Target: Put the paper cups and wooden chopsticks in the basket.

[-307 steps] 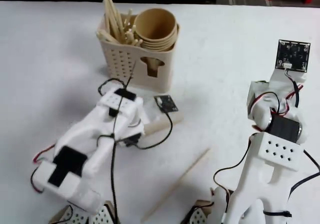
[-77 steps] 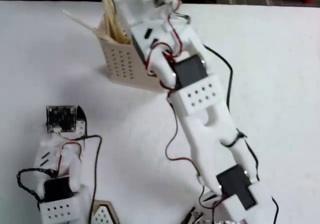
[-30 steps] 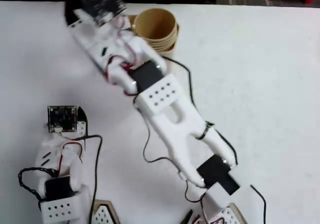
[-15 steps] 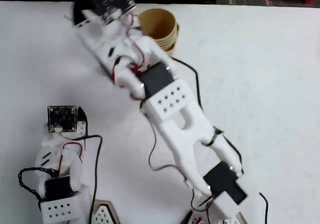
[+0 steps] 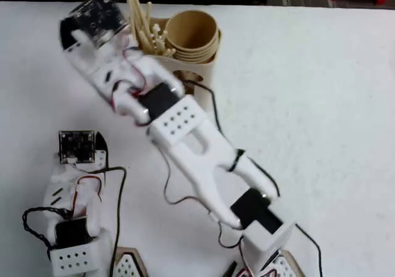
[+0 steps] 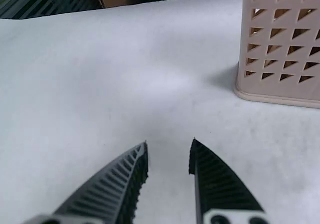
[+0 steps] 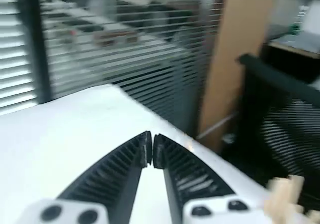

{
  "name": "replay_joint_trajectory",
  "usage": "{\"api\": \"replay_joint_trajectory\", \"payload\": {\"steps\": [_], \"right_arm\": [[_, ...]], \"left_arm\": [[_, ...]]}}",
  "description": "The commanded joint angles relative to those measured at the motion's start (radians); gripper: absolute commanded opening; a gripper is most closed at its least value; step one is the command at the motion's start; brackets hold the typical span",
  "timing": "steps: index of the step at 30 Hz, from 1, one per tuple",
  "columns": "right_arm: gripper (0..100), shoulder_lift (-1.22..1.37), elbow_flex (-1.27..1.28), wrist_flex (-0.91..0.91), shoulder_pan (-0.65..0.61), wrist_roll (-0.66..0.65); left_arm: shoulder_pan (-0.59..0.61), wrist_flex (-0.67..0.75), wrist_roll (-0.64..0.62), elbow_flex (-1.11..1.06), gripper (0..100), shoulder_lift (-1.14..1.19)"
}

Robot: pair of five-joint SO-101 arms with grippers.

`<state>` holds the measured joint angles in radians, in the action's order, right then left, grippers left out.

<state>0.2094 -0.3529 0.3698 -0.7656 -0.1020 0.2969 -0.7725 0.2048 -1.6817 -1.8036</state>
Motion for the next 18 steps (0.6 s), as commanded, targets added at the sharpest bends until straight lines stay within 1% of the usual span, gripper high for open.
{"api": "replay_joint_trajectory", "payload": {"steps": [1,5,8,11,15,18], "right_arm": [[1.7,-0.022,-0.041,-0.024,0.104,-0.002],[1.7,-0.038,-0.034,-0.007,0.189,-0.002],[1.7,-0.045,-0.035,0.033,0.217,0.025],[1.7,-0.061,-0.041,0.071,0.202,0.069],[1.7,-0.094,-0.041,0.065,0.128,0.075],[1.7,-0.088,-0.041,-0.013,0.082,0.072]], "left_arm": [[0.008,0.000,0.011,0.006,15,-0.015],[0.008,0.000,0.011,0.006,15,-0.015],[0.008,0.000,0.011,0.006,15,-0.015],[0.008,0.000,0.011,0.006,15,-0.015],[0.008,0.000,0.011,0.006,15,-0.015],[0.008,0.000,0.011,0.006,15,-0.015]]}}
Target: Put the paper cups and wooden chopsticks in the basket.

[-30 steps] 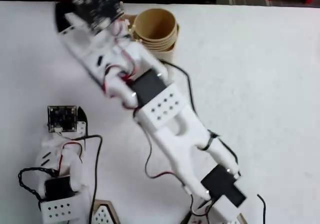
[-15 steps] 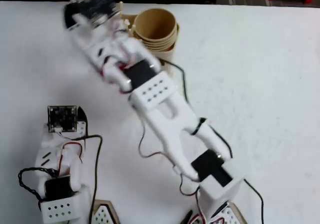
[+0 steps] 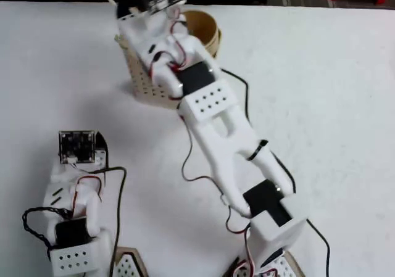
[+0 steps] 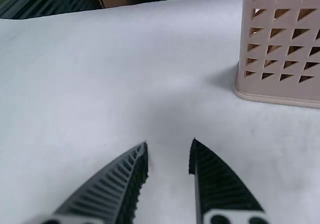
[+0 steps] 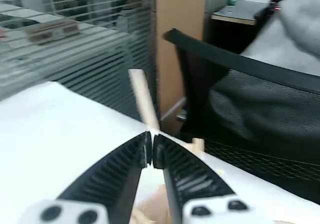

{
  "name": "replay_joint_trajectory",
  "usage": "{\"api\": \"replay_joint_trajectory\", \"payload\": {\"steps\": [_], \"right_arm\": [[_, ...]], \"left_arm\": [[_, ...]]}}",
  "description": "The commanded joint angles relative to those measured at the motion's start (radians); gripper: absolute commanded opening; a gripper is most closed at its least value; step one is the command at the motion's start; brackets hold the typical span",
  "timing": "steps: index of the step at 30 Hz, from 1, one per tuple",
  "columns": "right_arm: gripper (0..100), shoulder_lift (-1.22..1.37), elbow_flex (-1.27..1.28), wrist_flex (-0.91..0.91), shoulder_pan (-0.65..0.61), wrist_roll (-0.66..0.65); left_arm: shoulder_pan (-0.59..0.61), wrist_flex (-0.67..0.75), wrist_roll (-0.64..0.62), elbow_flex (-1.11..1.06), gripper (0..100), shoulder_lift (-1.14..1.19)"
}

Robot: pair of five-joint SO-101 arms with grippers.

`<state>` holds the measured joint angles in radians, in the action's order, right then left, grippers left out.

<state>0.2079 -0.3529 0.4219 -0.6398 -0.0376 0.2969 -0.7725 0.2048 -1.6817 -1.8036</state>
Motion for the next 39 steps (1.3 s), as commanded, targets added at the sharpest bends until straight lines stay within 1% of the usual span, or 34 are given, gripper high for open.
{"api": "replay_joint_trajectory", "payload": {"steps": [1,5,10,12,17,23,27,36,39], "right_arm": [[1.7,-0.076,-0.041,-0.099,-0.050,0.005],[1.7,-0.018,-0.041,-0.228,-0.045,0.005],[1.7,0.010,-0.034,-0.223,-0.005,0.011],[1.7,-0.002,-0.038,-0.160,0.007,0.011],[1.7,-0.059,-0.035,0.065,0.010,0.011],[1.7,-0.071,-0.037,0.191,0.018,0.011],[1.7,-0.111,-0.051,0.308,0.013,0.008],[1.7,-0.291,-0.049,0.731,0.021,0.002],[1.7,-0.335,-0.049,0.863,0.044,0.002]], "left_arm": [[0.008,0.000,0.011,0.006,15,-0.015],[0.008,0.000,0.011,0.006,15,-0.015],[0.008,0.000,0.011,0.006,15,-0.015],[0.008,0.000,0.011,0.006,15,-0.015],[0.008,0.000,0.011,0.006,15,-0.015],[0.007,0.000,0.011,0.006,15,-0.015],[0.007,0.000,0.011,0.006,15,-0.015],[0.004,0.000,0.011,0.006,15,-0.015],[0.002,0.000,0.011,0.006,15,-0.015]]}}
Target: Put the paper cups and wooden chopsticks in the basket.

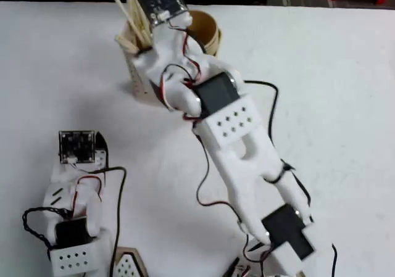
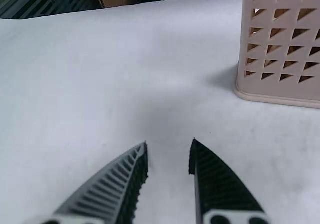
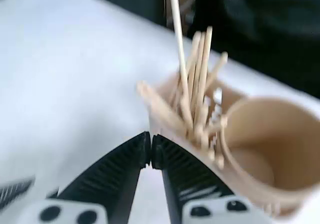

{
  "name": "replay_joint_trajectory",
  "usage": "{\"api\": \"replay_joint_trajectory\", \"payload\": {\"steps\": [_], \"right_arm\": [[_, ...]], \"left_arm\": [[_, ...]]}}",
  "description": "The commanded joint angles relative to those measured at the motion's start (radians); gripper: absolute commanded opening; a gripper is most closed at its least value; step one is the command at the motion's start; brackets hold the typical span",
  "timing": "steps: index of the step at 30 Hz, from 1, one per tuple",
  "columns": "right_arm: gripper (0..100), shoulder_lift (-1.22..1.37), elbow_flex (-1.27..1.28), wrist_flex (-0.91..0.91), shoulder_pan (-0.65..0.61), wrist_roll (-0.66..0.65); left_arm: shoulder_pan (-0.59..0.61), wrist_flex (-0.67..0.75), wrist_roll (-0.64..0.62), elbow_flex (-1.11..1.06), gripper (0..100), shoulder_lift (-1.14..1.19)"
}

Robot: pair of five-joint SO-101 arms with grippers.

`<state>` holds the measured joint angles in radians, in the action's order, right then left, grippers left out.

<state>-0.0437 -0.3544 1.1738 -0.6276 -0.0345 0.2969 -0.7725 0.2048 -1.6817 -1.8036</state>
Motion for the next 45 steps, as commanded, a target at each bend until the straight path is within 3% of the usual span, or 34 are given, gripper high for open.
{"api": "replay_joint_trajectory", "payload": {"steps": [1,11,17,23,28,38,45], "right_arm": [[1.7,-0.101,-0.048,0.145,0.039,-0.002],[1.8,-0.228,-0.046,0.538,0.084,0.000],[1.8,-0.364,0.184,0.539,0.124,0.000],[1.8,-0.585,0.483,0.536,0.131,0.000],[1.8,-0.760,0.750,0.450,0.162,0.000],[1.8,-1.132,1.252,0.073,0.329,0.000],[1.8,-1.406,1.491,-0.033,0.401,0.000]], "left_arm": [[0.002,0.000,0.011,0.006,15,-0.015],[-0.004,0.000,0.009,0.006,15,-0.015],[-0.107,-0.006,0.005,0.005,15,-0.015],[-0.122,-0.003,0.005,-0.011,15,-0.015],[-0.154,-0.006,0.005,-0.011,15,-0.015],[-0.156,-0.006,0.005,-0.011,15,-0.015],[-0.156,-0.006,0.005,-0.011,15,-0.015]]}}
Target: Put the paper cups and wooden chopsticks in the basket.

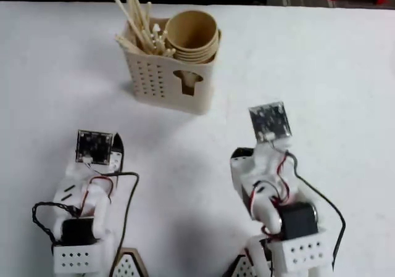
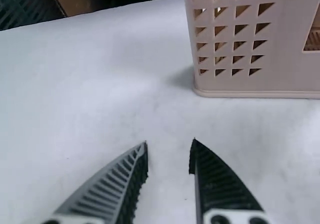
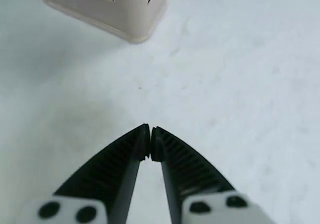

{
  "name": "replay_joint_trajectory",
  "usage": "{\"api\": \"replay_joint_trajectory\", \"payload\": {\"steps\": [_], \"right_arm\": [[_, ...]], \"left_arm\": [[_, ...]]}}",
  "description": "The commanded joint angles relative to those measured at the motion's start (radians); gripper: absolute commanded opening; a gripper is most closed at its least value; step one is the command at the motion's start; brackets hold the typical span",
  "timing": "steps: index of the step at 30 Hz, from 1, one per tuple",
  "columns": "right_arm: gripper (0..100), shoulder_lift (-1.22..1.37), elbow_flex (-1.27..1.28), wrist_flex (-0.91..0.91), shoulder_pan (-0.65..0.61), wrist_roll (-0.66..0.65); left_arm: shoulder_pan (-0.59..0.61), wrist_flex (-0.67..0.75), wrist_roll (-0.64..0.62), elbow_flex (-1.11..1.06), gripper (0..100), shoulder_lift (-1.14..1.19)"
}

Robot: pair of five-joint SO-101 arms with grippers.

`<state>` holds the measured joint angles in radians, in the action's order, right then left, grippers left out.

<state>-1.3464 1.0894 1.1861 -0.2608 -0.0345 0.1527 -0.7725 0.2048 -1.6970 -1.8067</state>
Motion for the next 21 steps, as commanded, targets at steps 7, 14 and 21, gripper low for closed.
{"api": "replay_joint_trajectory", "payload": {"steps": [7,14,21], "right_arm": [[1.8,-0.377,0.262,-0.073,0.084,0.000],[1.8,-0.432,0.376,-0.073,0.139,0.000],[1.8,-0.456,0.525,-0.073,0.239,0.000]], "left_arm": [[-0.012,-0.006,0.006,0.005,15,-0.012],[-0.013,-0.008,0.003,0.005,15,-0.012],[-0.013,-0.112,0.008,0.005,15,-0.012]]}}
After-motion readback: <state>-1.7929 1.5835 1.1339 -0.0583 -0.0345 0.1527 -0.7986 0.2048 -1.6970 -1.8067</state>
